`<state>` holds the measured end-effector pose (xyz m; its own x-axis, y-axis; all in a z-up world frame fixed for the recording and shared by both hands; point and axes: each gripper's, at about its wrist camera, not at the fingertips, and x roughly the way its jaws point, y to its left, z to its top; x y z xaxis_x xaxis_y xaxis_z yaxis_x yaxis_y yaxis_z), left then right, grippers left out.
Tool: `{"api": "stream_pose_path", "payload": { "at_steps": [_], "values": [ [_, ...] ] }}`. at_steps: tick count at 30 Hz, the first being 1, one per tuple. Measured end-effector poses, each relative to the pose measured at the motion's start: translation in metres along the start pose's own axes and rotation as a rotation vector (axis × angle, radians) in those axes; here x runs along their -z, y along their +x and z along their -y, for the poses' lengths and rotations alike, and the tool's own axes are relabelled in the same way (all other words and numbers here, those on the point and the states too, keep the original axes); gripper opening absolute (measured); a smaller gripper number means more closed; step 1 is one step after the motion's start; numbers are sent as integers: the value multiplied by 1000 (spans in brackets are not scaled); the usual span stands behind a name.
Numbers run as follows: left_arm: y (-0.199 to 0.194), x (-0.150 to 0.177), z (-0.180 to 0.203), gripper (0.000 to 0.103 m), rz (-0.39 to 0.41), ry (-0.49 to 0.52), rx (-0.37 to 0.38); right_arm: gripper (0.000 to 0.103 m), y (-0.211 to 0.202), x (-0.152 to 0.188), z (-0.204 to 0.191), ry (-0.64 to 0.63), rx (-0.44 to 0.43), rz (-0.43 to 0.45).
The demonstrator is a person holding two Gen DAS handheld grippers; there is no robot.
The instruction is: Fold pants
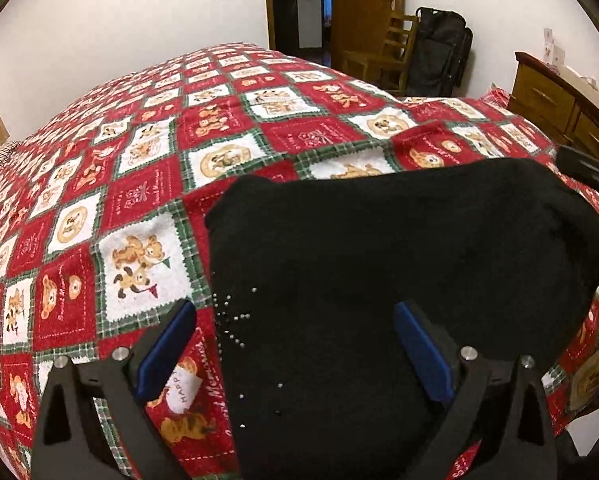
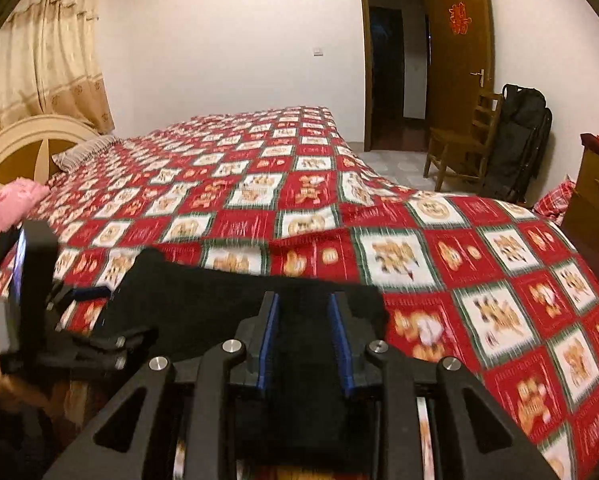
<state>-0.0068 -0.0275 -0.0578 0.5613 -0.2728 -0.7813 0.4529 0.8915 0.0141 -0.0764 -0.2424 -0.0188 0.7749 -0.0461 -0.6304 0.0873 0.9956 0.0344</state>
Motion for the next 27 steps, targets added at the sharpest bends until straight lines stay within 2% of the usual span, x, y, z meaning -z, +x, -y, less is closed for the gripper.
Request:
{"api": "stream_pose_path", "payload": {
  "at_steps": [6,11,13,14,17,23,27],
  "values": [
    [0,-1,3,102,-12,6,-13,28,-4,39,6,-24,89,-98],
    [0,0,4,102,-26,-1,-20,34,-6,57,20,74,70,-54],
    [0,0,5,102,-25,2,-28,46,-6,58,27,122,63,-54],
    [0,1,5,102,-24,3,-32,48,-6,59,31,149,62,-58],
    [-1,2,4,103,-30,-3,-35,49,-13,59,39,222,33,-73],
    [-13,2,7,103,-28,2,-34,49,-43,44,13,189,77,14],
    [-20,3,13,103,-20,17,-27,49,-44,31,-2,161,46,31]
  ]
}}
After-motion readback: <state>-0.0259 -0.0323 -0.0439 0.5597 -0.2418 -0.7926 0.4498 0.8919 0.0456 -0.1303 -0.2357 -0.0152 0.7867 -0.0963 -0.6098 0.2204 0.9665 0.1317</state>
